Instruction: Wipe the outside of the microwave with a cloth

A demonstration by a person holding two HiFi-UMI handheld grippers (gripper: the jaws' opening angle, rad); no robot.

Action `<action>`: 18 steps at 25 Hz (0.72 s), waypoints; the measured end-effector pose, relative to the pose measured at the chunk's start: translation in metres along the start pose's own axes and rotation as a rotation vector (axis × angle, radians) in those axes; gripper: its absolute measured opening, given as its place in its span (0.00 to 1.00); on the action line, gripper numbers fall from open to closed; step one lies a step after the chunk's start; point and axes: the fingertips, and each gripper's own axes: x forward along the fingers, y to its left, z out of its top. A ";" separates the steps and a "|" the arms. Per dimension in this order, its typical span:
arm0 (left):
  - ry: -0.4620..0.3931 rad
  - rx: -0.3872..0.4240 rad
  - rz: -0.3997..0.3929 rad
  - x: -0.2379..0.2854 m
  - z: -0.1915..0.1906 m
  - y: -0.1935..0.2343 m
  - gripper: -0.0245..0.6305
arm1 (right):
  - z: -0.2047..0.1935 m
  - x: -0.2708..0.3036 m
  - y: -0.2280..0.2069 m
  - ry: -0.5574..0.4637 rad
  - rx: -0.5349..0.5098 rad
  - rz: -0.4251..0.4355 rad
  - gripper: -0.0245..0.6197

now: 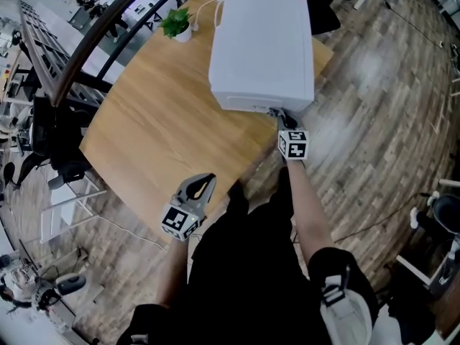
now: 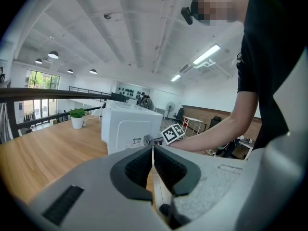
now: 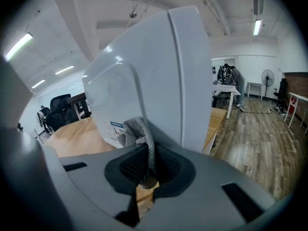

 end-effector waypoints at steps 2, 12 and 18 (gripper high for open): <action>0.001 0.000 -0.007 0.004 0.000 -0.002 0.05 | -0.002 -0.002 -0.014 -0.010 0.019 -0.022 0.07; -0.001 0.005 -0.032 0.024 0.008 -0.012 0.05 | -0.012 -0.016 -0.059 -0.009 0.046 -0.091 0.07; 0.007 0.003 -0.028 0.025 0.006 -0.015 0.05 | -0.022 -0.018 -0.073 0.013 0.067 -0.106 0.07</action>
